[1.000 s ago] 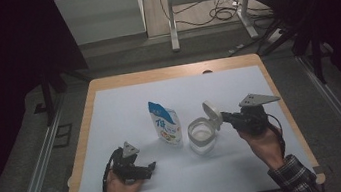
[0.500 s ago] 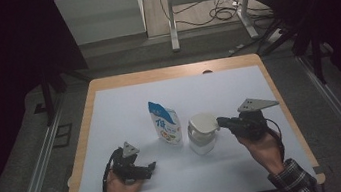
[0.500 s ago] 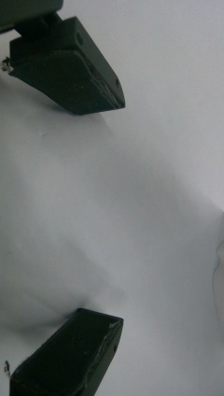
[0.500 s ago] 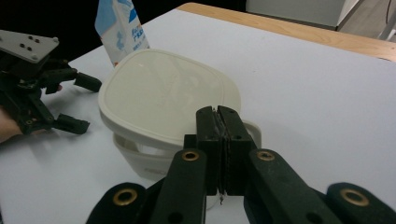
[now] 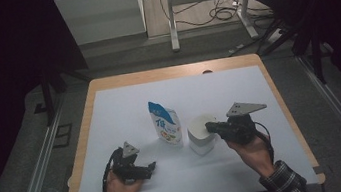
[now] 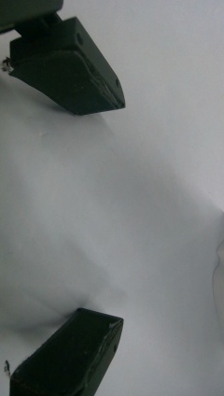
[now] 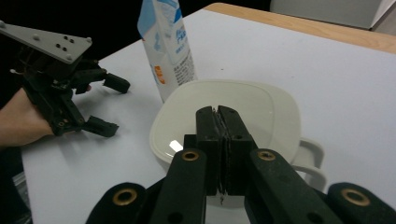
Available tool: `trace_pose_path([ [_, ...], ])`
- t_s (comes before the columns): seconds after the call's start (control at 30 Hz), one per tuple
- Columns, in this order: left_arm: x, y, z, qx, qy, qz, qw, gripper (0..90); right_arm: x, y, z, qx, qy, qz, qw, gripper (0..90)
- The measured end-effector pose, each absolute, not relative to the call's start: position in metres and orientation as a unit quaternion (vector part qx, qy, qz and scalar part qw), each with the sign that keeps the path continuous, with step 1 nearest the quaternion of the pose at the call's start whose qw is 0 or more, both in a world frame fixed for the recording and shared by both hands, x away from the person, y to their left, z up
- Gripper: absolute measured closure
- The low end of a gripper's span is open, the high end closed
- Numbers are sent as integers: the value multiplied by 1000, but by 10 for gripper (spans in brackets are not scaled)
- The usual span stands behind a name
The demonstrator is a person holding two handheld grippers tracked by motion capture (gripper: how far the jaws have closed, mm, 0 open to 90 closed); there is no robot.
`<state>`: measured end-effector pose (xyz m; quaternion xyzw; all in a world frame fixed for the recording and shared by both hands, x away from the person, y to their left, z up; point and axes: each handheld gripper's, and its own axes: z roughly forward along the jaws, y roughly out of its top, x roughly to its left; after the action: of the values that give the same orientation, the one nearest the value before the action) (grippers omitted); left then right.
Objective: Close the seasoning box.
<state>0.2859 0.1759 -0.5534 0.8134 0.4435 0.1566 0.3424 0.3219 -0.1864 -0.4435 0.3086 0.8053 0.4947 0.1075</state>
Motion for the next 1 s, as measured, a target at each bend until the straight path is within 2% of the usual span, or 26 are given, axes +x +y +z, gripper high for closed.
trace_pose_path([
  [0.43, 286, 176, -553, 813, 444, 157, 343, 10, 301, -201, -445, 309, 806, 495, 103, 863],
  [1.0, 286, 176, -553, 815, 442, 157, 340, 10, 290, -191, -503, 302, 828, 468, 71, 867],
])
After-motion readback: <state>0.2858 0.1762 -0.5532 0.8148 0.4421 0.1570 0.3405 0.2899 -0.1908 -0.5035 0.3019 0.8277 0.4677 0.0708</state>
